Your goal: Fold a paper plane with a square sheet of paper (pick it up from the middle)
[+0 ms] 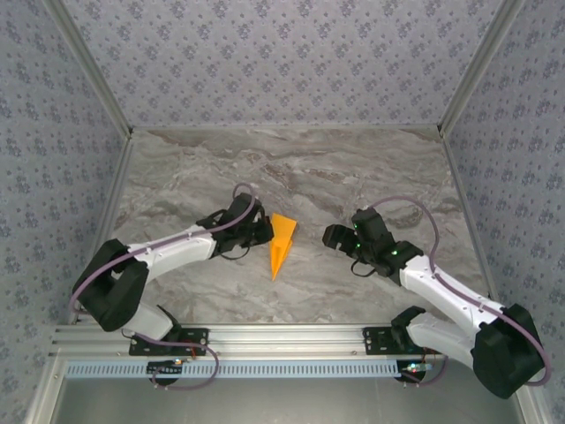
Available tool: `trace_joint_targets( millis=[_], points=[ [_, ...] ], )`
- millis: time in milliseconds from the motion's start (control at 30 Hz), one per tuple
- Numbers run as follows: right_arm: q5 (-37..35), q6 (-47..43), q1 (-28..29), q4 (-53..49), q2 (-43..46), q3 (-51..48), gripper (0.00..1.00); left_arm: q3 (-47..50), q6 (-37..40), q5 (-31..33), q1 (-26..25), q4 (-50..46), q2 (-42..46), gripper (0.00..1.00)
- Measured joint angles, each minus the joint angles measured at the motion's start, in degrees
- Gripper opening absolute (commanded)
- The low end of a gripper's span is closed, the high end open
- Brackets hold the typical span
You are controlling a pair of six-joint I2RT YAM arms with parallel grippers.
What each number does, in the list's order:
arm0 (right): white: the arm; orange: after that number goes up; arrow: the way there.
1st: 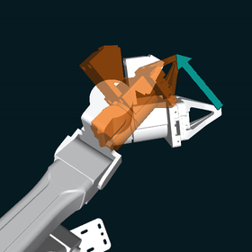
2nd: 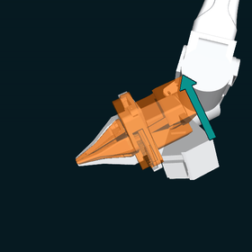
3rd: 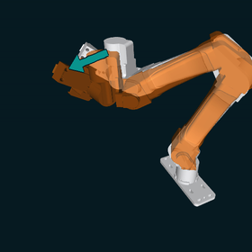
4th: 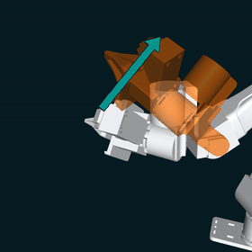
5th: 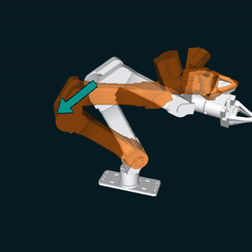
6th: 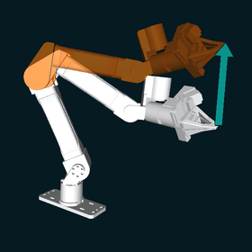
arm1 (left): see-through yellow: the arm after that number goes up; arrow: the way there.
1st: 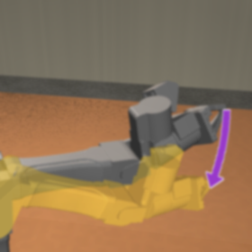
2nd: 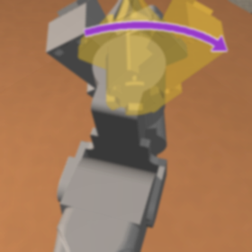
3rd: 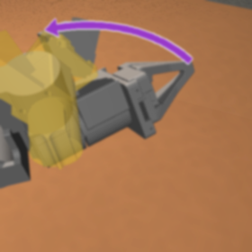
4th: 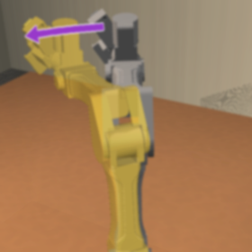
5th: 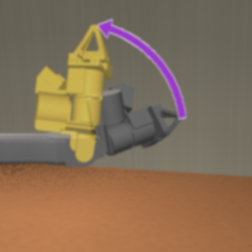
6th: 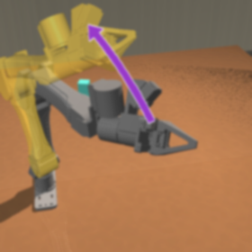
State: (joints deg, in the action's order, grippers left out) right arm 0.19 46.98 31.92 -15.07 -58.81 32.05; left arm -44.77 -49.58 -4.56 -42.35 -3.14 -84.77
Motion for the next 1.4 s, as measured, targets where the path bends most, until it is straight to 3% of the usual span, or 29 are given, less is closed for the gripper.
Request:
trace_joint_targets(
  millis=[233,500,633,900,1133,1400],
  points=[
    [1.09,-0.37,4.87,2.21,-7.37,2.08,0.71,8.24,-4.92,0.09,0.74,7.32,1.62,0.0],
    [-1.31,-1.95,17.05,3.32,-22.27,14.01,0.46,11.13,-7.54,1.4,0.9,9.09,4.17,0.0],
    [-1.9,-2.51,20.44,3.72,-28.46,19.28,0.4,11.21,-7.58,1.62,0.9,9.2,4.17,0.0],
    [-1.88,-2.6,21.86,4.42,-35.56,22.88,0.37,11.63,-7.76,2.47,1.05,9.18,4.85,0.0],
    [-1.92,-2.58,21.86,3.89,-37.42,24.37,0.39,11.78,-7.76,2.49,1.09,9.01,4.85,0.0],
    [1.33,-1.75,21.2,5.01,-39.23,24.35,0.35,12.07,-7.78,2.47,1.09,8.98,4.85,0.0]
  ],
)
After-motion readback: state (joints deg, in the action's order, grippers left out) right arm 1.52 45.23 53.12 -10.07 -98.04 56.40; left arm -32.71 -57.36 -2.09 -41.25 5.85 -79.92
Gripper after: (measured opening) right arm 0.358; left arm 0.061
